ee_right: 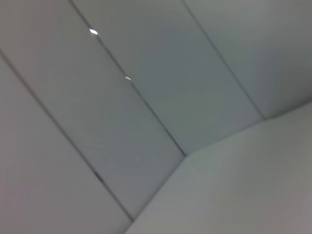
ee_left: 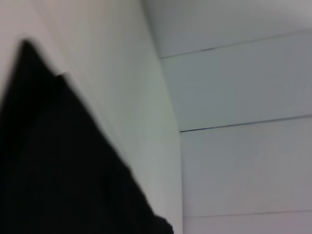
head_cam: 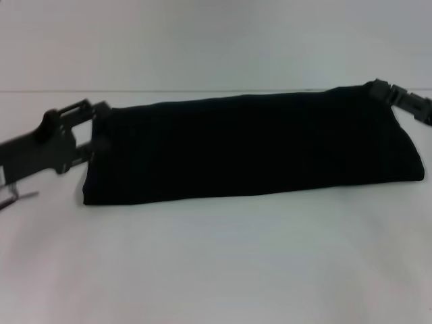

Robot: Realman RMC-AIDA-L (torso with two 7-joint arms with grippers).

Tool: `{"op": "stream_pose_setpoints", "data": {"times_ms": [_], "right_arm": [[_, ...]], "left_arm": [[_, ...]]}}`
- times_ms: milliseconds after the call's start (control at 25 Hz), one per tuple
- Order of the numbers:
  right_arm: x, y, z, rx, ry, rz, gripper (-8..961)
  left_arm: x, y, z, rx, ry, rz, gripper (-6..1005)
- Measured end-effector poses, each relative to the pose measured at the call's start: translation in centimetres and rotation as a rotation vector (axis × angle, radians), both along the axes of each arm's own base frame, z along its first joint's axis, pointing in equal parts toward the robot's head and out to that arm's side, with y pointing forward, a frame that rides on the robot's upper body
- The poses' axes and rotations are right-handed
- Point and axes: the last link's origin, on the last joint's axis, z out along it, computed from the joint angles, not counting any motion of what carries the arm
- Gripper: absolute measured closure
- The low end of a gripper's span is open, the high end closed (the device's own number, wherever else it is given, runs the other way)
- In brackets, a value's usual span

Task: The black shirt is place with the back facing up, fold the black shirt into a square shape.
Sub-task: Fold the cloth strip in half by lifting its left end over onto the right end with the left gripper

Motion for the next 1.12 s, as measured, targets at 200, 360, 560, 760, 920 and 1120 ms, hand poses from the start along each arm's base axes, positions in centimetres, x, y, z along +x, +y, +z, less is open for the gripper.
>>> {"op": "stream_pose_setpoints", "data": {"times_ms": [200,360,560,760,920,1120], "right_arm": [[0.9,-2.1,-1.2,0.013,0.048,0.039,86],[1.2,-2.3,-1.6,0.019,0.04,0.038,87],[1.2,-2.3,-1.7,0.026,0.031,0.045,88],[1.2,-2.3,-1.6,0.033,0.027,0.048,88],[1.1,-2.3,-1.6,0.033,0.028,0.049,89],[1.1,-2.3,-1.7,0.034,0.034,0.045,89]], "left_arm": [[-2.2,-2.7,-1.5,-0.072,-0.057,0.131,276],[-4.1,-3.9,-2.7,-0.1,-0.048,0.26,275],[-5.4,-4.6,-3.6,-0.074,-0.072,0.365,274],[-5.8,-4.3,-3.6,-0.062,-0.066,0.401,275],[-5.8,-3.8,-3.7,-0.056,-0.058,0.419,275],[-5.9,-3.5,-3.8,-0.055,-0.056,0.433,276]]}}
